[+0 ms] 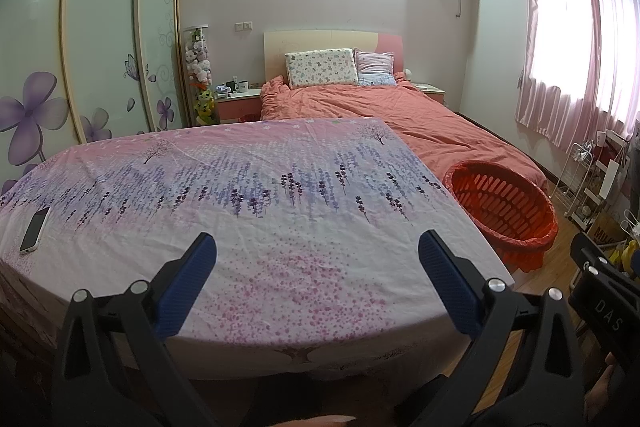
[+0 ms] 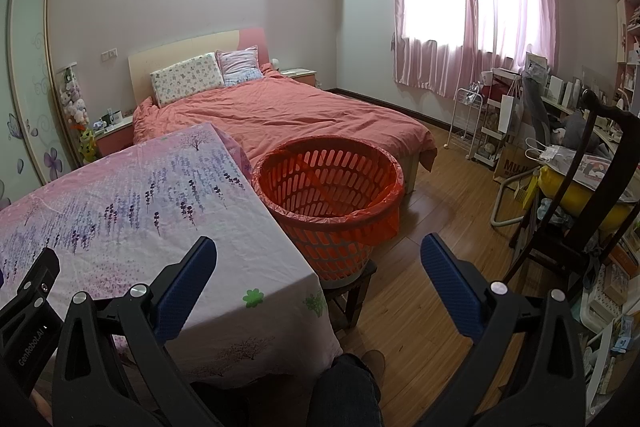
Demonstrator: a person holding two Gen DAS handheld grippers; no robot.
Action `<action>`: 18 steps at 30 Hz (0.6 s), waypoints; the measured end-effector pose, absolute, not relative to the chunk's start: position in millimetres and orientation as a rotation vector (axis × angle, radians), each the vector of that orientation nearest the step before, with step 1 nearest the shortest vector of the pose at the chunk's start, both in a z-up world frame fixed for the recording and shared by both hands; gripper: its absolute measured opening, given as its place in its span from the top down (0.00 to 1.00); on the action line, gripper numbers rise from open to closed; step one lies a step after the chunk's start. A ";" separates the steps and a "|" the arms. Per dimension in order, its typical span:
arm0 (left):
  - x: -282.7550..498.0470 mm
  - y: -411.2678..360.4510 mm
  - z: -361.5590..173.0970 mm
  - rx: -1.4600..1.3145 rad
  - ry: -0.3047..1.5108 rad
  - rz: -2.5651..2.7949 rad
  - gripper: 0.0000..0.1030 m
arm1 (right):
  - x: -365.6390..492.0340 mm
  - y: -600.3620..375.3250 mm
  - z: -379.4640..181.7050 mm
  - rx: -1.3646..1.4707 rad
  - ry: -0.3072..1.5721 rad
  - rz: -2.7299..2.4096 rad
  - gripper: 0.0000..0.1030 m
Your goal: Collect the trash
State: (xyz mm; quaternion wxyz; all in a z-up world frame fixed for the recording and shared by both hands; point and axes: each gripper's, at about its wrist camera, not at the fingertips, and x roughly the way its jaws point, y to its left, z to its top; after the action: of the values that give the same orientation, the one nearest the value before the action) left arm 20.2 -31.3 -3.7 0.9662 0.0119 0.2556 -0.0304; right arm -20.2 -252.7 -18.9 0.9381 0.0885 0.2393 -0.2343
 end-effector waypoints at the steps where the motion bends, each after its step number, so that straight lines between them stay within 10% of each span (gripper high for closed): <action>1: 20.4 -31.4 -3.7 0.024 0.517 -0.061 0.04 | -20.1 -252.7 -18.8 0.181 0.489 -0.479 0.02; 18: 18.6 -30.4 -9.5 0.024 0.520 -0.057 0.04 | -19.7 -252.3 -18.7 0.181 0.491 -0.478 0.02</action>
State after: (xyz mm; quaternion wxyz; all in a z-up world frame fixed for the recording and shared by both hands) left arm 18.6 -30.4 -9.5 0.9659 0.0120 0.2572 -0.0283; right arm -19.7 -252.3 -18.7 0.9379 0.0884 0.2405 -0.2341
